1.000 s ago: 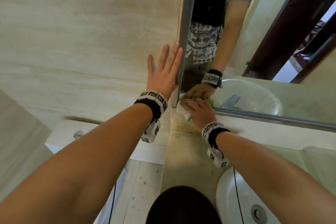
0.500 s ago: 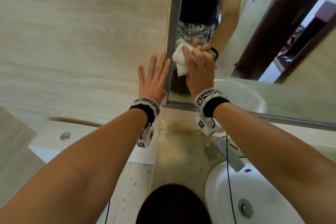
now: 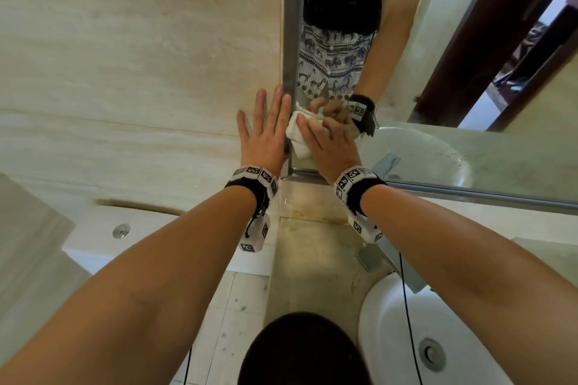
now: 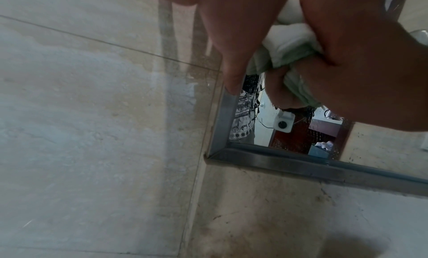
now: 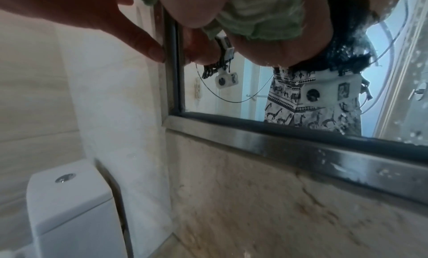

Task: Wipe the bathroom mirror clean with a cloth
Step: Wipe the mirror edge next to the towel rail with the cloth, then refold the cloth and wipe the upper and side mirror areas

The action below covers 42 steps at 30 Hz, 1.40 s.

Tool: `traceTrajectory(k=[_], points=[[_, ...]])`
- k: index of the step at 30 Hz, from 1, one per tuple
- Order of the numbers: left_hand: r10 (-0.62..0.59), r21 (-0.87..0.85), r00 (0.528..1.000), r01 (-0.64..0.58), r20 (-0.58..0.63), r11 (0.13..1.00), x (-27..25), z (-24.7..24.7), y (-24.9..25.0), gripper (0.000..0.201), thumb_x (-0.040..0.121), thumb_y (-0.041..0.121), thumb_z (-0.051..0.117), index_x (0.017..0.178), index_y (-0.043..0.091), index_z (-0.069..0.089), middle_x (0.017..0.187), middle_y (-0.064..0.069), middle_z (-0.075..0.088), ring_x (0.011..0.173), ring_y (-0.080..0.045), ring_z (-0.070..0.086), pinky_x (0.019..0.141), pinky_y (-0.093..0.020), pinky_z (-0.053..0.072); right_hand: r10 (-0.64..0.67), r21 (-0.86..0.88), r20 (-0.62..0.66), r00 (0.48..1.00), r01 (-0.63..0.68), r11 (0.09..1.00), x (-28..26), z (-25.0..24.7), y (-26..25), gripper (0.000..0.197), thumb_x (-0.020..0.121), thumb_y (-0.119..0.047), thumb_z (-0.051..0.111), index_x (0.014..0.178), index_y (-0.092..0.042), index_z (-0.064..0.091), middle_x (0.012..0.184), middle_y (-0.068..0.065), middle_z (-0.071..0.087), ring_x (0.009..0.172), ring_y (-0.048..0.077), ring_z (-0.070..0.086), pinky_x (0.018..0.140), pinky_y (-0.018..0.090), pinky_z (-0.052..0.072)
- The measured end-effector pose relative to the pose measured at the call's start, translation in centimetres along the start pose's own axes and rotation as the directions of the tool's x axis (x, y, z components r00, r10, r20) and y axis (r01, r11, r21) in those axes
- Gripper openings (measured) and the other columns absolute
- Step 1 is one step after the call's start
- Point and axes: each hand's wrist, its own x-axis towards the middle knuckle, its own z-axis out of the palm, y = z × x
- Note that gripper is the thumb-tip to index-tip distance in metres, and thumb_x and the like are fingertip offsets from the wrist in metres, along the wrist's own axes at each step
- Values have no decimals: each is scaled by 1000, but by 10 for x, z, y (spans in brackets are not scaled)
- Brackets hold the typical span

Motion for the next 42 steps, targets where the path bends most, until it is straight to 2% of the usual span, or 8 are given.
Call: traceTrajectory(k=[7,13,21,24,29,33,38,42], points=[[-6,-3,1000,6,1,1000,-3,-3,4,120,87,31,72,150,19,-29,163,-2,-8,152,-33,1,114,-67,20,-154,66,160,975,145,987,-25,5,4,56,86,-18,46,143,-15,41,131,1,36,104,25,40,85,37,39],[-13,83,999,11,35,996,-3,-8,1,135,73,21,84,152,17,-25,163,-3,-9,152,-32,2,114,-66,21,-298,118,308,904,275,954,-52,19,6,58,85,-24,50,142,-17,44,132,1,41,107,26,39,90,39,35],[-33,51,983,24,179,998,-12,-32,10,131,73,15,82,154,20,-20,164,-1,-16,152,-28,-6,119,-60,17,-423,255,599,680,339,906,-38,-10,11,63,70,-42,74,128,-23,58,131,-4,54,115,25,44,97,41,34],[-29,8,956,28,291,1000,-19,-53,11,125,75,16,80,155,23,-16,165,1,-14,152,-28,-4,120,-56,16,-367,181,668,647,338,924,-26,-36,8,48,82,-39,68,127,-27,56,137,-4,50,124,25,44,101,41,34],[36,-102,890,12,455,995,-24,-94,17,85,82,28,75,152,19,27,154,-6,34,142,-29,29,113,-49,33,-121,245,734,669,-94,965,-23,-79,26,46,83,-22,66,128,-29,55,128,-3,54,117,25,50,94,41,44],[146,-282,816,21,560,959,-23,-120,33,91,79,35,80,153,18,30,150,-9,42,135,-29,43,110,-40,39,159,268,773,614,-543,796,-19,-124,46,46,76,-14,71,119,-23,56,121,3,51,106,26,54,91,38,45],[250,-500,816,55,522,864,-13,-162,72,100,74,35,85,154,17,28,153,-7,40,139,-27,42,111,-34,35,256,384,720,645,-678,626,-5,-183,65,35,82,-14,72,116,-14,68,110,12,65,100,25,60,90,34,47],[227,-661,861,156,455,734,2,-196,106,81,73,32,86,142,19,46,128,-3,61,119,-24,58,101,-34,46,284,424,733,618,-742,519,2,-229,93,32,87,-17,68,119,-14,65,94,2,65,67,1,58,73,29,42]])
